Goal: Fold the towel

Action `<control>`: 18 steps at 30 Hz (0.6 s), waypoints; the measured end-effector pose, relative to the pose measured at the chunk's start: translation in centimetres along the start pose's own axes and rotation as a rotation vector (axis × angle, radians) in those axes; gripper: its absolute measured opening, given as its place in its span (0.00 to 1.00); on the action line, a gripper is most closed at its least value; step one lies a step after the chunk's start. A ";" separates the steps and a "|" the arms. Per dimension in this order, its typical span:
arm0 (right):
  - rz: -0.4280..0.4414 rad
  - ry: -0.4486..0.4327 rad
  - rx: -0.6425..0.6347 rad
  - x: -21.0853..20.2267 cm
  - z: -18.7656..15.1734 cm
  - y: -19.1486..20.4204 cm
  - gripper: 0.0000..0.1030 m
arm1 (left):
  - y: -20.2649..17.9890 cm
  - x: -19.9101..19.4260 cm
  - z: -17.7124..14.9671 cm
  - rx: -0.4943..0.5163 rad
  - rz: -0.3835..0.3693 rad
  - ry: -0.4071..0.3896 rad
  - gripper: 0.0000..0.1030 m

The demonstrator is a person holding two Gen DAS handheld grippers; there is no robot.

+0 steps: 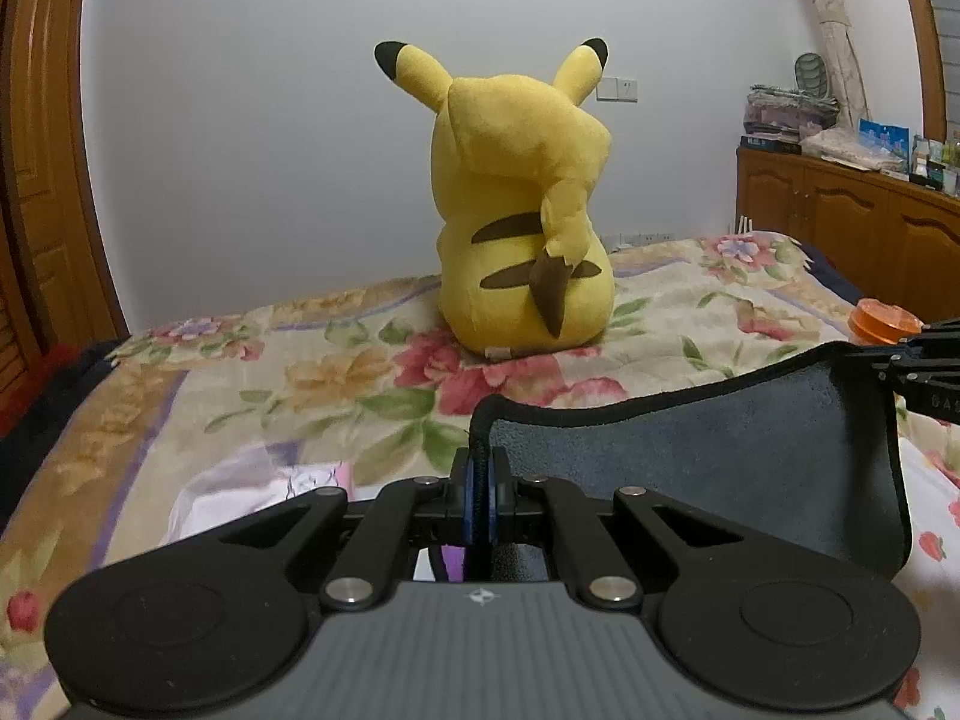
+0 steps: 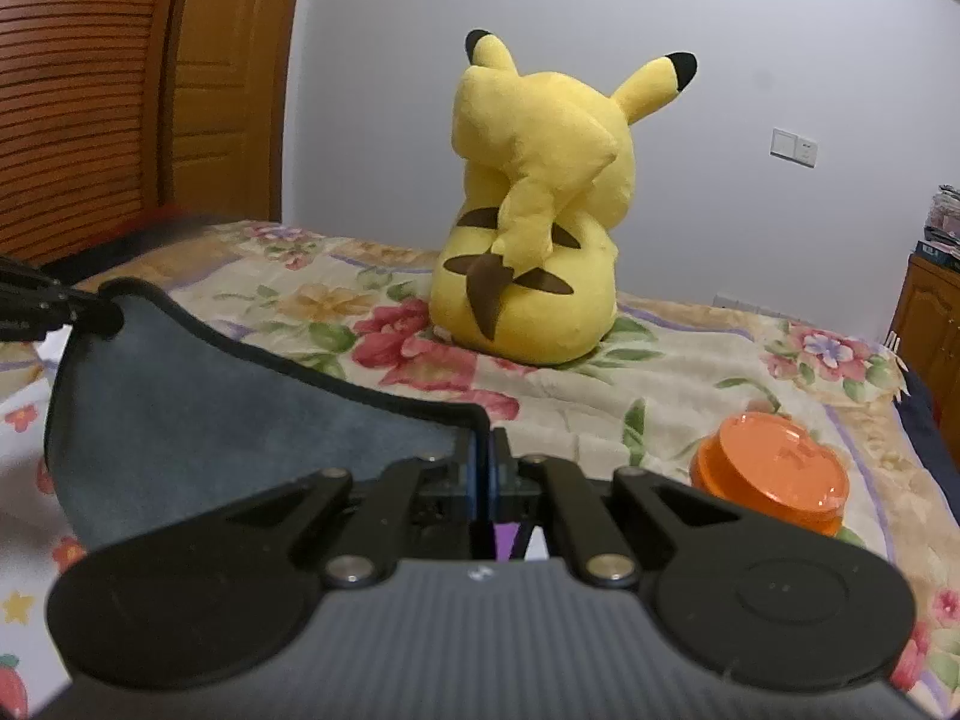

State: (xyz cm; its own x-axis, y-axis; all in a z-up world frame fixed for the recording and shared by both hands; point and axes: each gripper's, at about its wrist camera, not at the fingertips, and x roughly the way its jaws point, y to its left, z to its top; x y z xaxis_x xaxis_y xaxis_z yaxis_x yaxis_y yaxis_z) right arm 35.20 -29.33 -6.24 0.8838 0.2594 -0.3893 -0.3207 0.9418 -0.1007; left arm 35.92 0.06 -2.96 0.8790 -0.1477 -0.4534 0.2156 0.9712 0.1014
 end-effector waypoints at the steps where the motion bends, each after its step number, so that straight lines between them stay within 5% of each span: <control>1: -0.002 0.000 0.005 0.3 0.1 -0.1 0.04 | -0.1 0.2 0.2 0.006 0.004 -0.003 0.05; 18: -0.038 -0.007 -0.018 3.7 0.2 -0.7 0.04 | 0.4 3.8 0.3 -0.015 0.045 -0.014 0.05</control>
State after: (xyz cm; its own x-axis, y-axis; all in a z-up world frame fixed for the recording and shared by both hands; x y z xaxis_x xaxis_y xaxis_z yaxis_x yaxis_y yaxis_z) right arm 38.73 -28.98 -7.44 0.8977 0.2249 -0.3788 -0.2928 0.9471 -0.1317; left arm 39.47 -0.21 -4.38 0.8936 -0.1059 -0.4361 0.1688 0.9797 0.1080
